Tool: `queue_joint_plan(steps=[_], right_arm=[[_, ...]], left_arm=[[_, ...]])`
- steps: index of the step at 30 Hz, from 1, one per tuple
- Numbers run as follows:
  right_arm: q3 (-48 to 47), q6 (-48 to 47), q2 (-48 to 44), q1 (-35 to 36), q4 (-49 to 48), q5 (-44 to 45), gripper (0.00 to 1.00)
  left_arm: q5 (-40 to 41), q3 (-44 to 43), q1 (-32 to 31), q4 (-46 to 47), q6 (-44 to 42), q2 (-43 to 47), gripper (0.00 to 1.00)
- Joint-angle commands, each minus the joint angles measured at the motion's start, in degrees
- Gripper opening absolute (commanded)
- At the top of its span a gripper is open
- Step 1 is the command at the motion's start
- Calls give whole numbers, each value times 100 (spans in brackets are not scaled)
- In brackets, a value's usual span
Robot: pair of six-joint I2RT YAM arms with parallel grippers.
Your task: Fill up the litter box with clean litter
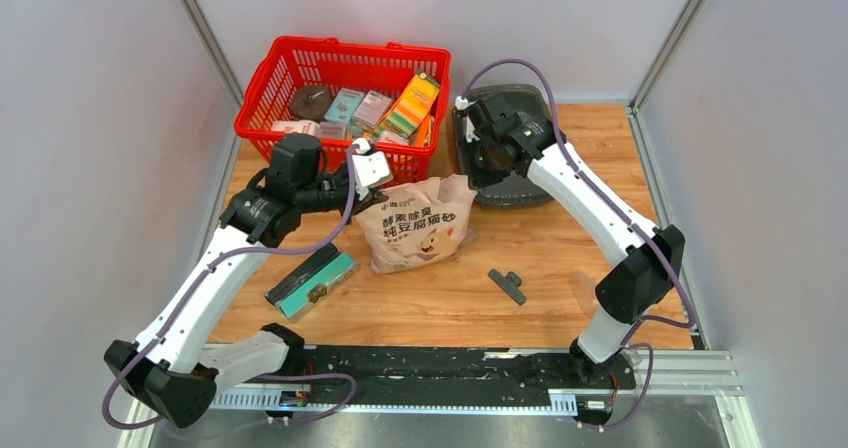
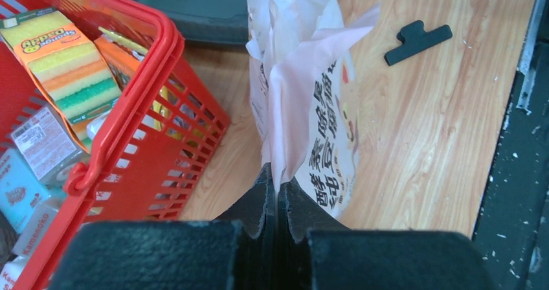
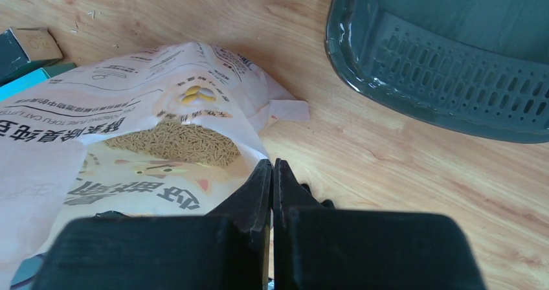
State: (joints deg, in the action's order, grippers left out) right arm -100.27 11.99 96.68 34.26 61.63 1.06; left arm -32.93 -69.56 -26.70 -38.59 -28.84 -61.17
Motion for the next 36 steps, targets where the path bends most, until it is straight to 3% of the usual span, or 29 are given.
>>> queue_joint_plan(steps=[1, 3, 5, 8, 11, 14, 18, 21, 24, 25, 28, 31, 36], right_arm=[[-124, -30, -79, -34, -564, 18, 4], [-159, -135, -132, -42, -634, -264, 21], [-168, -214, -255, -51, -660, -212, 16], [-186, -416, -474, -60, -652, 129, 20], [-142, -627, -694, -121, -661, 254, 53], [-37, -925, -948, -367, -643, 246, 68], [550, -1505, -1387, -1191, -494, -491, 100], [1516, -2608, -2000, -1500, -125, -853, 100], [2615, -3629, -2644, -1685, 340, -705, 100], [2931, -3755, -3098, -1764, 394, -530, 100], [3767, -4185, -3820, -2230, 745, -335, 99], [4409, -4283, -4122, -2520, 1079, -115, 98], [5393, -4529, -4298, -2950, 1238, 728, 97]], left_arm=[[-346, -163, 24, 1608, 19, 149, 0], [-144, -128, 24, 1801, 36, 140, 0], [-21, -128, 24, 1872, -25, 123, 0], [-64, -286, 24, 1881, -192, 9, 0], [-152, -549, 33, 1873, -262, -176, 0], [-170, -804, 33, 1794, -385, -352, 0], [-170, -858, 42, 1592, -841, -422, 0], [-161, -673, 51, 1600, -747, -344, 0], [-126, -506, 51, 1618, -431, -177, 23], [-109, -445, 51, 1609, -334, -115, 38], [-126, -392, 51, 1600, 53, 113, 55], [-117, -365, 51, 1618, 554, 280, 65], [-257, -120, 51, 1556, 1020, 561, 69]])
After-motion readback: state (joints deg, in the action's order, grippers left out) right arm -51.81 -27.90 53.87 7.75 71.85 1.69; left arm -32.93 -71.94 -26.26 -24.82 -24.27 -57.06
